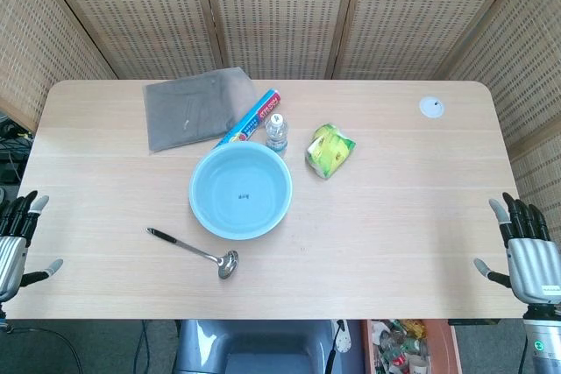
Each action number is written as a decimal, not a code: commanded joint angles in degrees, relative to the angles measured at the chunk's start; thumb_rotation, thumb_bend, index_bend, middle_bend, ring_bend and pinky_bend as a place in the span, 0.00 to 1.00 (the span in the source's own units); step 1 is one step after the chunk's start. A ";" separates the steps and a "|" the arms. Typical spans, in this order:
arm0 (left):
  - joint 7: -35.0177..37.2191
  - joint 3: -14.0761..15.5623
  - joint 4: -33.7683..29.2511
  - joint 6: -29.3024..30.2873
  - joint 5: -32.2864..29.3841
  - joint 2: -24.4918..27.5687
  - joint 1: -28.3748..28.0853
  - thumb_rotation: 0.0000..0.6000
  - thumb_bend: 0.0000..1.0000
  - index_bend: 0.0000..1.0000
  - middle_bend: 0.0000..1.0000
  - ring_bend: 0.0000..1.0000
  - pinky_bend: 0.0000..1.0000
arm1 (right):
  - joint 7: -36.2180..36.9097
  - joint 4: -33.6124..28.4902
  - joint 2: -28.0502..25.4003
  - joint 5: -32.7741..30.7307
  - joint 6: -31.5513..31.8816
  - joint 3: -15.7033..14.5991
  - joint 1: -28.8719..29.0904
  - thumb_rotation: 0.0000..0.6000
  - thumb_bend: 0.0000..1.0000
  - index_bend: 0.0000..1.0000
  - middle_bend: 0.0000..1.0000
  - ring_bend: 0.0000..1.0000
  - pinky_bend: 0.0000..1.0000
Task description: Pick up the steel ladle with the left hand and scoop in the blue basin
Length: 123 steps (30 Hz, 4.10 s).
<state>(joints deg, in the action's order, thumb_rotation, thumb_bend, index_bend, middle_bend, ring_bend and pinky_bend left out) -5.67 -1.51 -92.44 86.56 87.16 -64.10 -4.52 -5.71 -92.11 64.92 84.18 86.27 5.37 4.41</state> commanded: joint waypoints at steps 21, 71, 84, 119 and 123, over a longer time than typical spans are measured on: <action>9.98 1.96 9.03 -7.06 7.99 -0.98 -6.50 1.00 0.01 0.00 0.84 0.82 0.79 | -0.58 -0.07 0.80 -0.23 -0.88 0.36 0.66 1.00 0.00 0.00 0.00 0.00 0.00; 6.79 3.91 28.89 -35.16 3.65 -23.19 -26.84 1.00 0.39 0.40 1.00 0.97 0.99 | 2.42 2.57 0.15 -9.01 -9.28 2.44 3.45 1.00 0.00 0.00 0.00 0.00 0.00; 7.65 4.83 32.92 -32.89 3.72 -26.98 -26.81 1.00 0.39 0.42 0.99 0.97 0.99 | 3.02 2.76 -0.13 -9.41 -9.78 2.35 3.62 1.00 0.00 0.00 0.00 0.00 0.00; 7.01 5.61 41.76 -29.30 2.67 -35.36 -25.32 1.00 0.39 0.45 0.99 0.97 0.99 | 3.95 2.72 -0.54 -8.83 -10.20 1.73 3.89 1.00 0.00 0.00 0.00 0.00 0.00; 7.67 5.63 42.50 -29.16 2.64 -35.75 -25.27 1.00 0.39 0.46 0.99 0.97 0.99 | 4.00 2.66 -0.57 -8.83 -10.17 1.71 3.89 1.00 0.00 0.00 0.00 0.00 0.00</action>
<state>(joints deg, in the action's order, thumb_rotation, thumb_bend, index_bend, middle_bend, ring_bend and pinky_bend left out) 1.93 4.11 -50.00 57.36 89.81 -99.80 -29.80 -1.71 -89.45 64.36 75.35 76.10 7.08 8.30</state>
